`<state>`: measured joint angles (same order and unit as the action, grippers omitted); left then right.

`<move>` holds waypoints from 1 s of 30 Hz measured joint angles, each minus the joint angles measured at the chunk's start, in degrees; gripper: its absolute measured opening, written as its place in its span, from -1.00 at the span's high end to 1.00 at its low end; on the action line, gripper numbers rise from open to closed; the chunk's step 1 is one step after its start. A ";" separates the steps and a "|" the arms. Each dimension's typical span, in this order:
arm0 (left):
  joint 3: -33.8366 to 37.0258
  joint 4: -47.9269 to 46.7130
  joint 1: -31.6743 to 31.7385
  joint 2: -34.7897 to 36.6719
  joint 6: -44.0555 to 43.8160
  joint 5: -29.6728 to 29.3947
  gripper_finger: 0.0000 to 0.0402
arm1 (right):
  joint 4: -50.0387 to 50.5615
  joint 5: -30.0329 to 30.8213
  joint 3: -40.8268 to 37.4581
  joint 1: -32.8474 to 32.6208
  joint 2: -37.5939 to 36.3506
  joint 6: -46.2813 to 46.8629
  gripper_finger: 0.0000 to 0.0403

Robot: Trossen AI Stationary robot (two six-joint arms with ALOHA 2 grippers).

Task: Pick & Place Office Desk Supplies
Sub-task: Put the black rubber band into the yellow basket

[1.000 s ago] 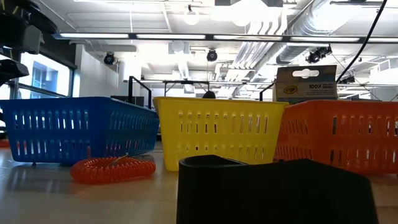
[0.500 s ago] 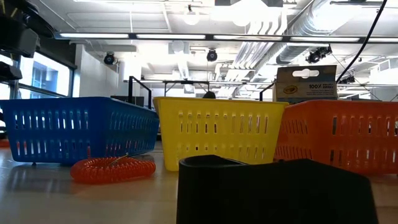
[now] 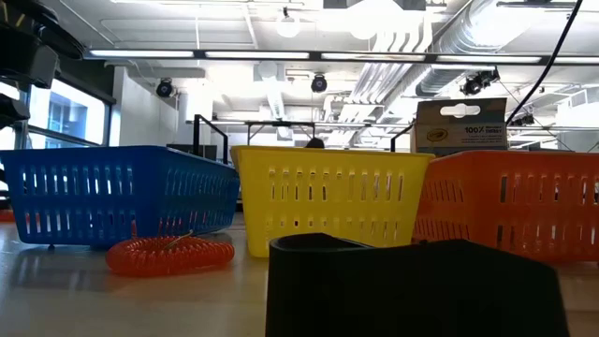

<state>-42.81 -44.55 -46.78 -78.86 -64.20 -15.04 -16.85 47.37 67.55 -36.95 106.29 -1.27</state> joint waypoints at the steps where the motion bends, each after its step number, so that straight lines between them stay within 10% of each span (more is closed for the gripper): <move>1: 0.00 0.03 -0.21 0.00 0.07 -0.06 -0.12 | 0.00 0.00 0.00 0.00 0.01 0.02 -0.32; 30: -0.15 1.41 1.11 -7.66 -10.34 2.51 0.01 | 0.10 -1.33 0.00 0.00 0.01 0.24 -0.32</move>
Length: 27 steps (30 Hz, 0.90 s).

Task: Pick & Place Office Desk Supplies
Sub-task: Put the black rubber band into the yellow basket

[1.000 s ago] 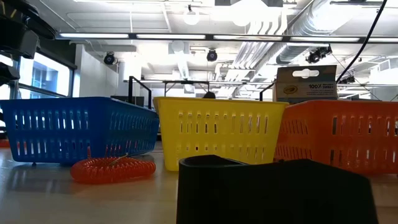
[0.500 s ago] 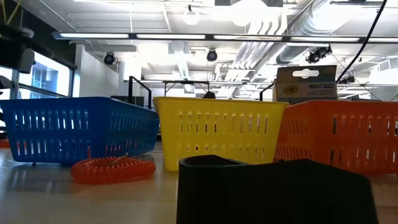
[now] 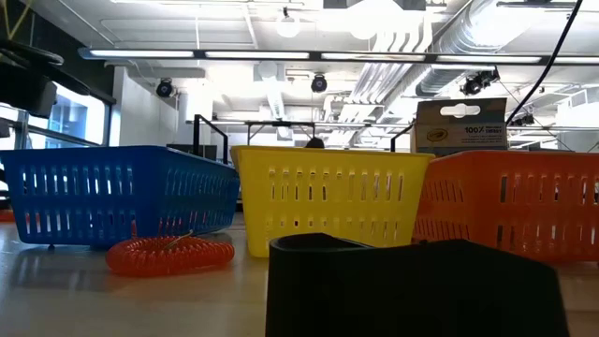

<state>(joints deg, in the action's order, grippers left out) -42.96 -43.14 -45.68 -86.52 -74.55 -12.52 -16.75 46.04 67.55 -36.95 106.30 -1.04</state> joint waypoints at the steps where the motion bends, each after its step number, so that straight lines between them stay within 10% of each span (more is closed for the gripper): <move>1: 0.00 0.08 0.22 -0.03 -0.64 0.21 0.06 | 0.00 0.00 0.00 0.00 0.00 0.00 -0.32; 13: -0.14 0.82 0.66 -0.09 5.49 1.58 0.93 | 0.00 0.01 0.00 0.00 0.00 0.00 -0.32; 27: -12.85 0.67 -1.12 6.75 25.98 -8.20 0.99 | 0.95 -3.61 0.02 1.49 0.00 3.67 -0.32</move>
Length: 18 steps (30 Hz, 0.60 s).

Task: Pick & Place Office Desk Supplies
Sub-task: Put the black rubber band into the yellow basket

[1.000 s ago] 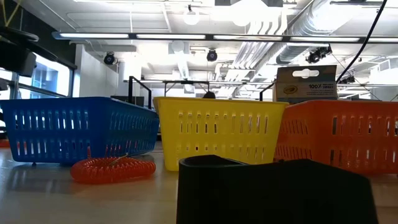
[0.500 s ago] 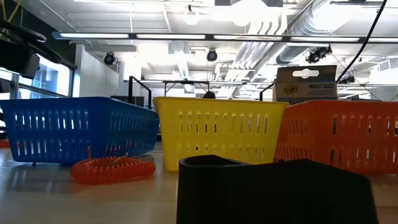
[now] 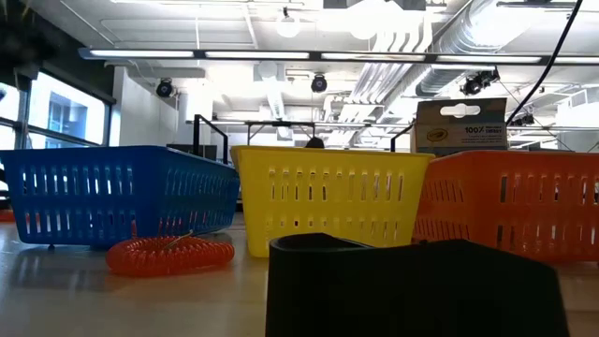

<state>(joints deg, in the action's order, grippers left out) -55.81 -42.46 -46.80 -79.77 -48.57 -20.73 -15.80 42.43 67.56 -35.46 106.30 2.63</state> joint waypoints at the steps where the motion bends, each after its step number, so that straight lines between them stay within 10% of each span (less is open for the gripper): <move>1: -0.73 1.69 -0.44 0.41 1.95 -2.36 0.99 | 0.29 -0.60 0.00 0.00 0.00 0.47 -0.32; 8: -1.22 24.14 -0.48 0.18 17.31 -12.70 0.99 | 0.22 -1.05 0.01 0.00 0.00 0.62 -0.32; 18: -1.30 46.97 6.15 -6.65 24.77 -9.31 0.99 | -2.54 -2.88 -0.01 0.00 0.00 -0.30 -0.32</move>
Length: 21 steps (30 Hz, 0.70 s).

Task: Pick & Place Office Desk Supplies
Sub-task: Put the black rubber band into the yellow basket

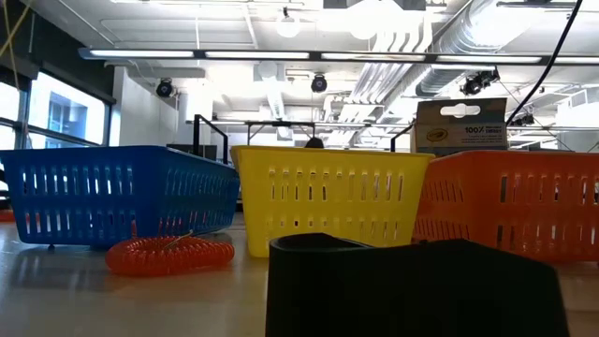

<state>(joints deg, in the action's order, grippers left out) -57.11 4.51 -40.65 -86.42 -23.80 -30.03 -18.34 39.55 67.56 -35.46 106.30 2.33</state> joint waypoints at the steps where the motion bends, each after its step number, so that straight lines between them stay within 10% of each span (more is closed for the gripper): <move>1: 0.01 0.45 0.70 -0.63 -0.01 1.18 0.99 | -0.92 -0.89 0.00 0.00 0.00 -0.58 -0.32; 21: -0.01 6.80 4.97 -3.49 2.80 9.00 0.99 | -2.17 -7.19 0.02 1.16 0.00 -0.26 -0.04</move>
<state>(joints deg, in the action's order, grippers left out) -57.12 11.31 -35.68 -89.91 -20.99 -21.04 -20.51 32.36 67.57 -34.30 106.30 2.07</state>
